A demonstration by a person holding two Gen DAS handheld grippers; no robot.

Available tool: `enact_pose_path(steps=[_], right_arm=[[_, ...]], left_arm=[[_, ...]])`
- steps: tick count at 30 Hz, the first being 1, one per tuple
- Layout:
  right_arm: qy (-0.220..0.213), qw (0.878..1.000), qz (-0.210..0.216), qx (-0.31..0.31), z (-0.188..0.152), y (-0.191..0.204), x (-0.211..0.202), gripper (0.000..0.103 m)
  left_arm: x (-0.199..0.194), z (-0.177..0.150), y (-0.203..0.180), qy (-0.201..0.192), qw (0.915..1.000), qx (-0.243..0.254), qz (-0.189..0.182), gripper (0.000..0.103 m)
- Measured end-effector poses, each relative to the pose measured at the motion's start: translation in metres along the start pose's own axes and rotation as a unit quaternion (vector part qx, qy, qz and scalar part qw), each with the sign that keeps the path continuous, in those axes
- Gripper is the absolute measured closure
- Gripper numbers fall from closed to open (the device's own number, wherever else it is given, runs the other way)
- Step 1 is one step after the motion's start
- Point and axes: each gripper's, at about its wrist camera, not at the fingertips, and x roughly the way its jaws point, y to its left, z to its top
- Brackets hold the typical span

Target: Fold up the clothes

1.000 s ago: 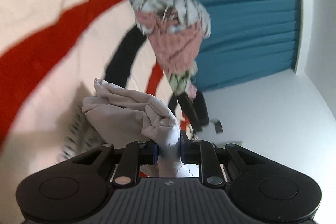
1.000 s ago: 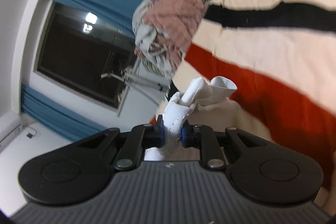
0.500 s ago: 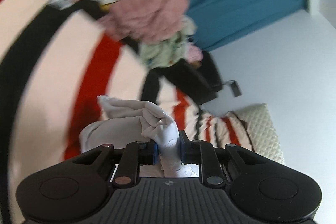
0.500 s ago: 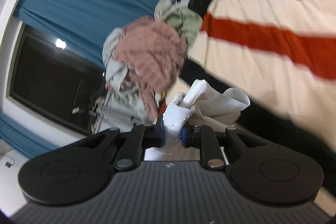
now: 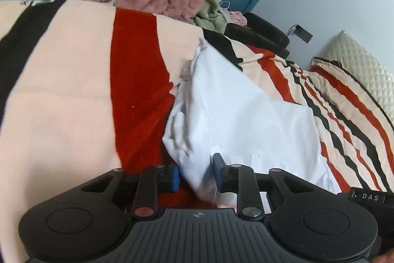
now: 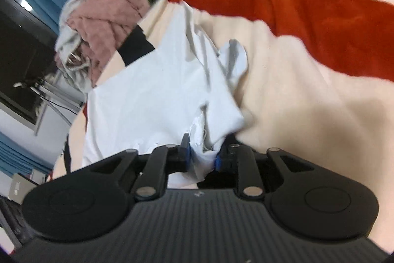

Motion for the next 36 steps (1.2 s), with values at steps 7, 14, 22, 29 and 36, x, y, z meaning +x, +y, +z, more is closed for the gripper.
enact_pose_path(steps=[7, 14, 22, 29, 36], right_arm=[[0.007, 0.999, -0.033, -0.037, 0.005, 0.038, -0.058, 0.077], [-0.038, 0.994, 0.008, -0.107, 0.0, 0.088, -0.153, 0.076], [-0.091, 0.972, 0.026, -0.214, -0.038, 0.129, -0.254, 0.01], [-0.132, 0.95, 0.033, -0.28, -0.096, 0.134, -0.299, 0.01], [-0.179, 0.931, 0.049, -0.315, -0.147, 0.125, -0.31, 0.01]], left_arm=[[-0.072, 0.019, -0.046, -0.001, 0.9973, 0.067, 0.031, 0.029], [-0.178, 0.035, -0.101, -0.061, 0.9919, 0.109, 0.021, 0.008], [-0.305, 0.001, -0.142, -0.124, 0.9791, 0.159, 0.026, 0.0], [-0.375, -0.053, -0.13, -0.159, 0.971, 0.176, 0.03, 0.0], [-0.401, -0.102, -0.11, -0.205, 0.9567, 0.195, 0.066, 0.001]])
